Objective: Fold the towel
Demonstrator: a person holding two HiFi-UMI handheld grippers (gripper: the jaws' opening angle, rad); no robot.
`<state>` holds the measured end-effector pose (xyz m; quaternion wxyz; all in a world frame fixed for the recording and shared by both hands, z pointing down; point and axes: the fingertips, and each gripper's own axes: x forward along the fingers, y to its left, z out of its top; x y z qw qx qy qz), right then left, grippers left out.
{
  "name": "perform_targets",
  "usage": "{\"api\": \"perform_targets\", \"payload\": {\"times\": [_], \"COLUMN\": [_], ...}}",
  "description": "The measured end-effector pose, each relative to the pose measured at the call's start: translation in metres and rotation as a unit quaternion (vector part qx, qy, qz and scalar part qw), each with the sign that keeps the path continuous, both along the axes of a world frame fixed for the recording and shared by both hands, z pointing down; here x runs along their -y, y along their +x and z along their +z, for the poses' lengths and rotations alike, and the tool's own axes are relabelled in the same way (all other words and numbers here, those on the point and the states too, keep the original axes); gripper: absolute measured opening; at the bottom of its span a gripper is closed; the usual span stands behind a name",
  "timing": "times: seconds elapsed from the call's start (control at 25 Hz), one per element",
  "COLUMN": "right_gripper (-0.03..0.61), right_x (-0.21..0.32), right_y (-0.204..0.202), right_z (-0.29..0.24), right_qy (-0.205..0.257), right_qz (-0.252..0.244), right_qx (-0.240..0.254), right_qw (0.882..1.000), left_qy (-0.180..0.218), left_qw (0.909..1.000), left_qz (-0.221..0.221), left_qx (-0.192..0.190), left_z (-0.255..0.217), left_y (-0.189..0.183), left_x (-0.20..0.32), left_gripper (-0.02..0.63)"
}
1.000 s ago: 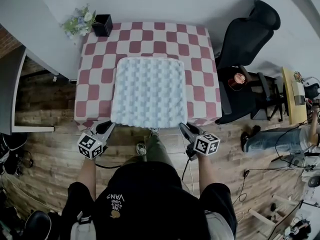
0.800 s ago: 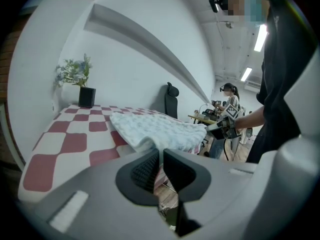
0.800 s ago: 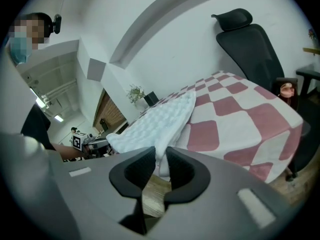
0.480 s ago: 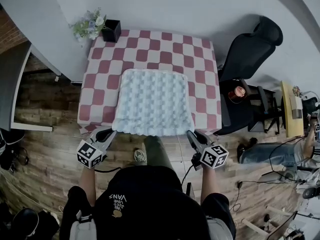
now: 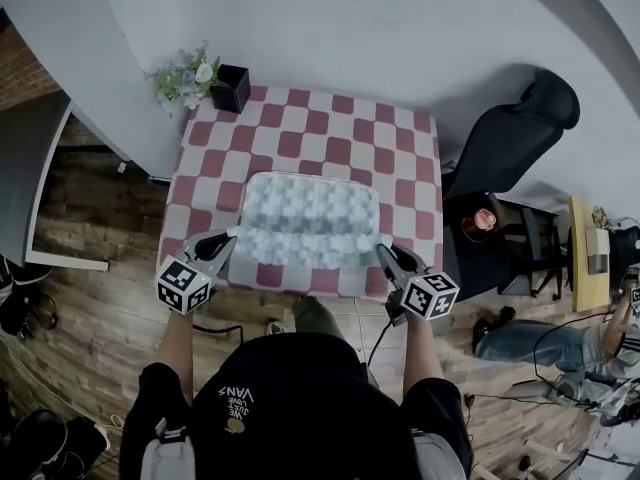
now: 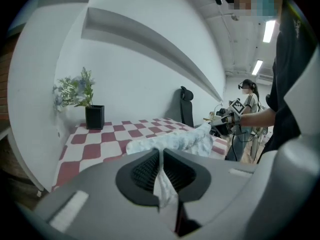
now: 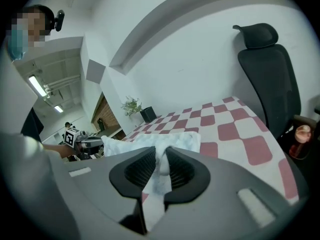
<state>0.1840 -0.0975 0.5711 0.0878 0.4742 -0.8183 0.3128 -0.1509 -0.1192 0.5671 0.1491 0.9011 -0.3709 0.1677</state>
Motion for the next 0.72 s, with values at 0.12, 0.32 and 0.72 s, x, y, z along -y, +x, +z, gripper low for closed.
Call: {"api": "perform_targets", "payload": {"times": [0.12, 0.32, 0.72], "right_gripper": [0.069, 0.069, 0.069], "right_x": [0.033, 0.076, 0.132], "right_y": [0.003, 0.006, 0.012], "right_z": [0.004, 0.013, 0.048], "right_qy": [-0.004, -0.019, -0.068], "right_qz": [-0.007, -0.018, -0.005], "right_qx": [-0.001, -0.005, -0.016], "right_qw": [1.000, 1.000, 0.998], "left_qy": [-0.007, -0.027, -0.115], "left_qw": [0.9999, 0.9989, 0.9892], "left_qz": [-0.012, -0.033, -0.082], "left_qx": [0.005, 0.018, 0.041], "left_z": [0.002, 0.007, 0.051], "left_y": [0.003, 0.006, 0.014], "left_x": [0.035, 0.080, 0.139], "left_gripper": [0.025, 0.025, 0.026]}}
